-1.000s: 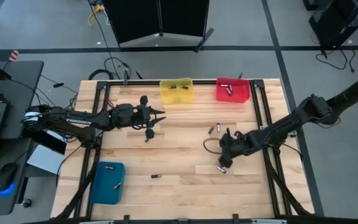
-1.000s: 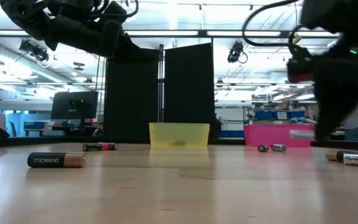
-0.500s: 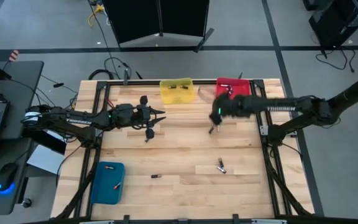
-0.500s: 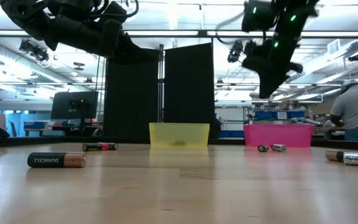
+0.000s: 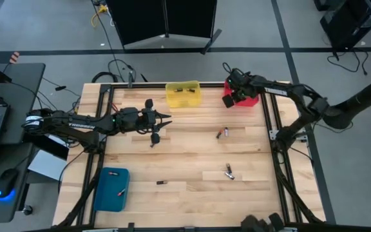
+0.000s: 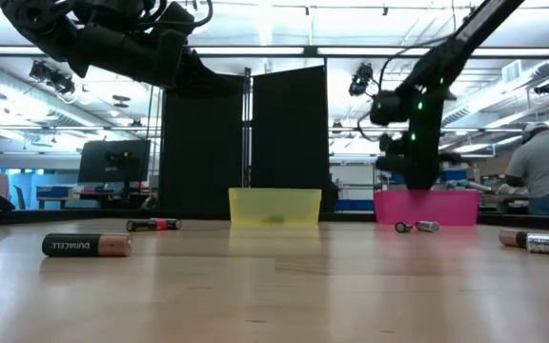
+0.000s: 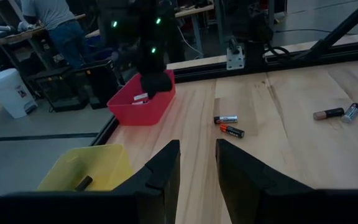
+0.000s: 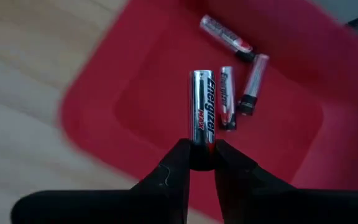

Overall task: Sort batteries
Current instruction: Put the silver battery into the red bin, then put the black-brown battery into the yellow bin

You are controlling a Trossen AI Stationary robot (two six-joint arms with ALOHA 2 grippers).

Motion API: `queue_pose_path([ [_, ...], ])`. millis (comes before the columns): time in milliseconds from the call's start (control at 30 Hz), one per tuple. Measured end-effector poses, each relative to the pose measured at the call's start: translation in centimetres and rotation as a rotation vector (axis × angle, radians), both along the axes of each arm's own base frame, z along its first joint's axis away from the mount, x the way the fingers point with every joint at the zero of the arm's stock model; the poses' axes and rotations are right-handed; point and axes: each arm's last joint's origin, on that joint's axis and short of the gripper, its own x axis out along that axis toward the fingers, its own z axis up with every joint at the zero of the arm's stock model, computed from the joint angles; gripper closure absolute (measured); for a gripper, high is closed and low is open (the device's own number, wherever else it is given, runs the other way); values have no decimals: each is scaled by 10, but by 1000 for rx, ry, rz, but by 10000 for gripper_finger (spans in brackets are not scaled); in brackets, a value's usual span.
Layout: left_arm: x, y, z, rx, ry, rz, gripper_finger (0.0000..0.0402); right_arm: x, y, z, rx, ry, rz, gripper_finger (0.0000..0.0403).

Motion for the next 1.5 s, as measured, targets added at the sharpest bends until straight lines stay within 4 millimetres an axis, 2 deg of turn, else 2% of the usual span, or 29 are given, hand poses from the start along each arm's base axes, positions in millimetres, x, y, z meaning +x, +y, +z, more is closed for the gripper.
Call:
queue_pose_path([
  [167,0,0,0,0,0,0,292,-9,-20,-20,48,-6,-49,340],
  [333,0,0,-1,-2,7,0,292,-15,-28,-27,74,-11,-65,337],
  [533,0,0,-1,-3,13,0,292,-19,-29,-23,76,-30,-67,303],
  [733,-1,-1,-6,-10,63,-15,292,-21,-23,-5,39,-43,-21,261],
  [900,-1,-4,-9,-17,89,-28,296,-18,-6,28,-4,-65,76,261],
  [1000,-1,-10,-9,-18,95,-61,310,-17,10,51,-55,-74,163,304],
  [1100,1,-21,-10,-27,178,-105,332,-15,29,69,-98,-104,230,374],
  [1167,2,-30,-8,-45,241,-139,350,-11,43,78,-136,-136,283,391],
  [1333,1,-56,-4,-128,344,-210,393,3,75,77,-160,-239,398,388],
  [1500,-5,-79,-12,-299,428,-238,392,24,98,57,-204,-339,482,393],
])
